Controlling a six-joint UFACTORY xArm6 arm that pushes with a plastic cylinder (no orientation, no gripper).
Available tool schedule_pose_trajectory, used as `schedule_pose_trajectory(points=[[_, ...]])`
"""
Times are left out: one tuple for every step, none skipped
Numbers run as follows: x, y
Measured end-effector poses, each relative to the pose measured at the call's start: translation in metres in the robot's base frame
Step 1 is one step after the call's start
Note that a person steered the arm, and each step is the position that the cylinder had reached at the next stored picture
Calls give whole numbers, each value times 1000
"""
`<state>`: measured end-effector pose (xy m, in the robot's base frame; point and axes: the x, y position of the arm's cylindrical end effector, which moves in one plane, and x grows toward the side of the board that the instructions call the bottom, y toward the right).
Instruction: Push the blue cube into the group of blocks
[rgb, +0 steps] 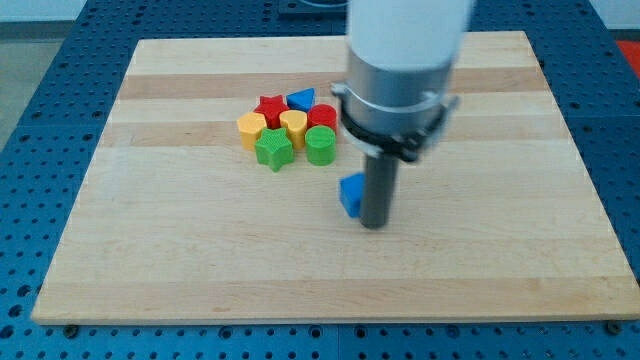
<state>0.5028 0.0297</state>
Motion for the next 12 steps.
schedule_pose_trajectory(points=[[-21, -8], [-19, -7], [-17, -23], [-24, -39], [-19, -37], [-16, -46], [-16, -67], [-21, -66], [-38, -61], [-54, -50], [-68, -37], [-69, -30]])
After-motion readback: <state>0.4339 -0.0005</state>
